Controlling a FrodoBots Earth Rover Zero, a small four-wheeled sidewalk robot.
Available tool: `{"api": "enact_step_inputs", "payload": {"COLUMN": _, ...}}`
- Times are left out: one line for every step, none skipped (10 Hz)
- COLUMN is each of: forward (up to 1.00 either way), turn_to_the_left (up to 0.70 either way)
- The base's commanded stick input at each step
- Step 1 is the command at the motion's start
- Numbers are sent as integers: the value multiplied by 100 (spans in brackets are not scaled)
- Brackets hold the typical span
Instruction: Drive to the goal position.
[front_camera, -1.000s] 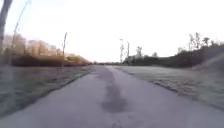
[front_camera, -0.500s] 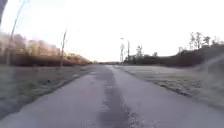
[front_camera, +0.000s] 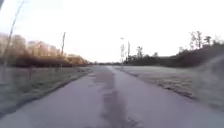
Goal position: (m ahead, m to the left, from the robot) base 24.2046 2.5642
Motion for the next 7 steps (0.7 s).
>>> {"api": "enact_step_inputs", "payload": {"forward": 85, "turn_to_the_left": 0}}
{"api": "enact_step_inputs", "payload": {"forward": 85, "turn_to_the_left": 0}}
{"api": "enact_step_inputs", "payload": {"forward": 85, "turn_to_the_left": 0}}
{"api": "enact_step_inputs", "payload": {"forward": 85, "turn_to_the_left": 0}}
{"api": "enact_step_inputs", "payload": {"forward": 85, "turn_to_the_left": 0}}
{"api": "enact_step_inputs", "payload": {"forward": 85, "turn_to_the_left": 0}}
{"api": "enact_step_inputs", "payload": {"forward": 85, "turn_to_the_left": 0}}
